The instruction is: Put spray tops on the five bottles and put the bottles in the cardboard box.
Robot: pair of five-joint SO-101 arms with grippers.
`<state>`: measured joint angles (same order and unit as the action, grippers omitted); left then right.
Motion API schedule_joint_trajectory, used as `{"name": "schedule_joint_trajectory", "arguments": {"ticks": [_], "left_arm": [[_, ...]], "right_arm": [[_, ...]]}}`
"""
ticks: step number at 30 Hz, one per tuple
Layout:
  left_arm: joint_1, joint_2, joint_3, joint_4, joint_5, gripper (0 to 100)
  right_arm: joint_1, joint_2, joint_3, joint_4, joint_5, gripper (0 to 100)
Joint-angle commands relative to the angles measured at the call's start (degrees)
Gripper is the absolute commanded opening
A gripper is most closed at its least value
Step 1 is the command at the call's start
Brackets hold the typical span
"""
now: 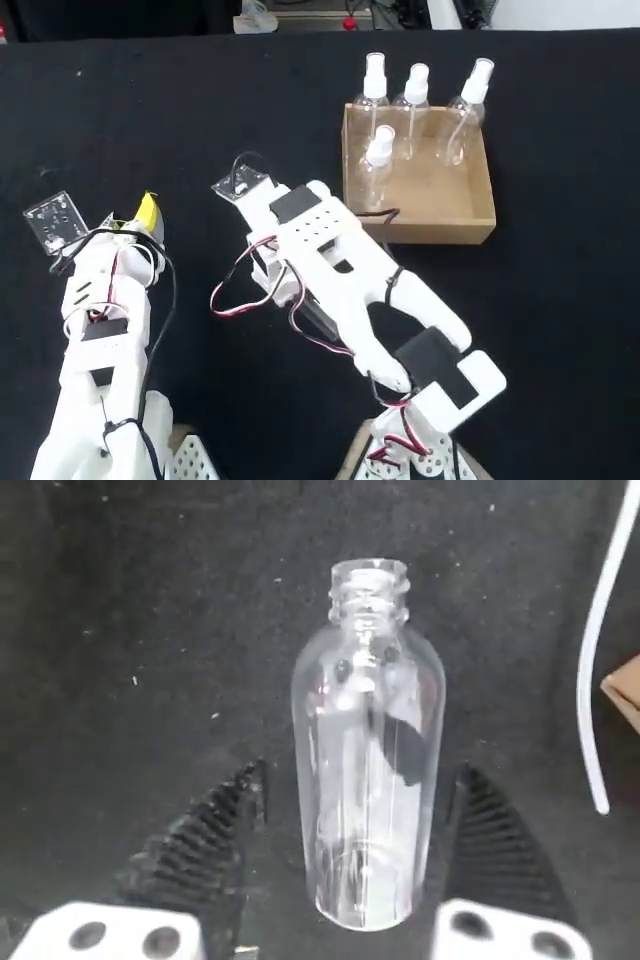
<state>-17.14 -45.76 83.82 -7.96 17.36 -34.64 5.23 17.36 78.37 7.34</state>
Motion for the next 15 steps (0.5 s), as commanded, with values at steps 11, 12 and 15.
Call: {"name": "schedule_joint_trajectory", "arguments": {"ticks": [11,12,15], "left_arm": [[-0.3,-0.6,-3.7,-1.3,0.5,21],[-0.3,-0.6,-3.7,-1.3,0.5,21],[-0.3,-0.6,-3.7,-1.3,0.5,21]], "right_arm": [[0.4,8.7,-4.2,-3.3,5.9,21.2],[0.4,8.7,-4.3,-3.3,5.9,17.1],[0.4,8.7,-4.4,-3.7,5.5,0.2]]}}
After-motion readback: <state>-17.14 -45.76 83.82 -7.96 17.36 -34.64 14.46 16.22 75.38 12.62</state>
